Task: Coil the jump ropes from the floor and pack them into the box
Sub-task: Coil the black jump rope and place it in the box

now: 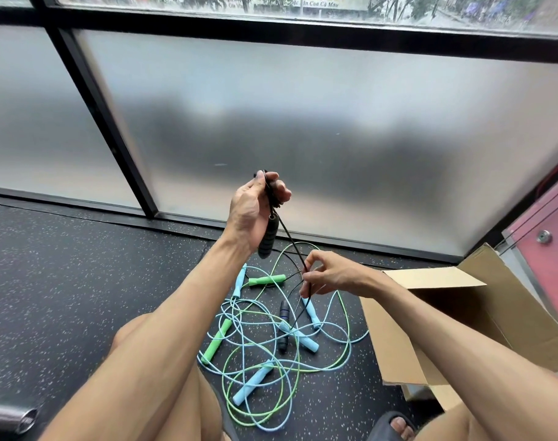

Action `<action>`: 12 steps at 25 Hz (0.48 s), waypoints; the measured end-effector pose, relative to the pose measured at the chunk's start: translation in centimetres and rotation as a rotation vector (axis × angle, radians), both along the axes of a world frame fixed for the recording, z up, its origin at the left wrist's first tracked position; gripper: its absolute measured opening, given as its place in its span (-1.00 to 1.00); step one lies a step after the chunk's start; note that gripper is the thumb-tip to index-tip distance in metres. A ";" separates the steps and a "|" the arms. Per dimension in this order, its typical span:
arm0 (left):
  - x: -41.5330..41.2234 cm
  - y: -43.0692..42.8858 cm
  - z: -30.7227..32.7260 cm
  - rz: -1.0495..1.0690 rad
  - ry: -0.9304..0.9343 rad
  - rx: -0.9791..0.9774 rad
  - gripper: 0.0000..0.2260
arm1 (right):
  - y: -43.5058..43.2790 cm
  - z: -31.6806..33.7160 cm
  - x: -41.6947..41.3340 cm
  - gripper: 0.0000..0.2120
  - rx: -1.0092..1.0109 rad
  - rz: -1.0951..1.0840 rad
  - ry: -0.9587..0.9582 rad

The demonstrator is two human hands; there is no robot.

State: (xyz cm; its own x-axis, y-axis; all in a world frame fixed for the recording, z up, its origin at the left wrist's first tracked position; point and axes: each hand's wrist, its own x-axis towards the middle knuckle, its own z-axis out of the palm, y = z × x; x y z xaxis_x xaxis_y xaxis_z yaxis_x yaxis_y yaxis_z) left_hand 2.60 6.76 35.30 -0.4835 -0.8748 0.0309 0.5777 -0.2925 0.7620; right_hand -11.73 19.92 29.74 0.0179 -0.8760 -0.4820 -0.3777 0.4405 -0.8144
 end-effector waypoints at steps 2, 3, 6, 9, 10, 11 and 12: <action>0.2 -0.6 -0.2 0.116 -0.086 -0.074 -0.73 | 0.0 0.5 0.2 -0.88 -0.062 -0.048 -0.021; 0.4 -0.9 -0.3 0.170 -0.144 -0.124 -0.73 | -0.1 0.9 0.4 -0.89 -0.107 -0.078 -0.039; 0.8 -1.5 -0.5 0.279 -0.355 -0.293 -0.73 | -0.5 2.1 0.6 -0.89 -0.273 -0.102 0.006; 0.8 -1.5 -0.9 0.285 -0.568 -0.445 -0.73 | -0.7 3.2 0.5 -0.86 -0.406 -0.054 0.137; 0.7 -1.5 -1.0 0.263 -0.642 -0.493 -0.73 | -0.7 3.5 0.5 -0.85 -0.453 -0.039 0.189; 0.7 -1.5 -1.2 0.227 -0.713 -0.539 -0.73 | -0.7 3.9 0.6 -0.84 -0.505 -0.026 0.247; 0.7 -1.5 -1.3 0.180 -0.776 -0.582 -0.73 | -0.8 4.2 0.5 -0.82 -0.559 -0.023 0.303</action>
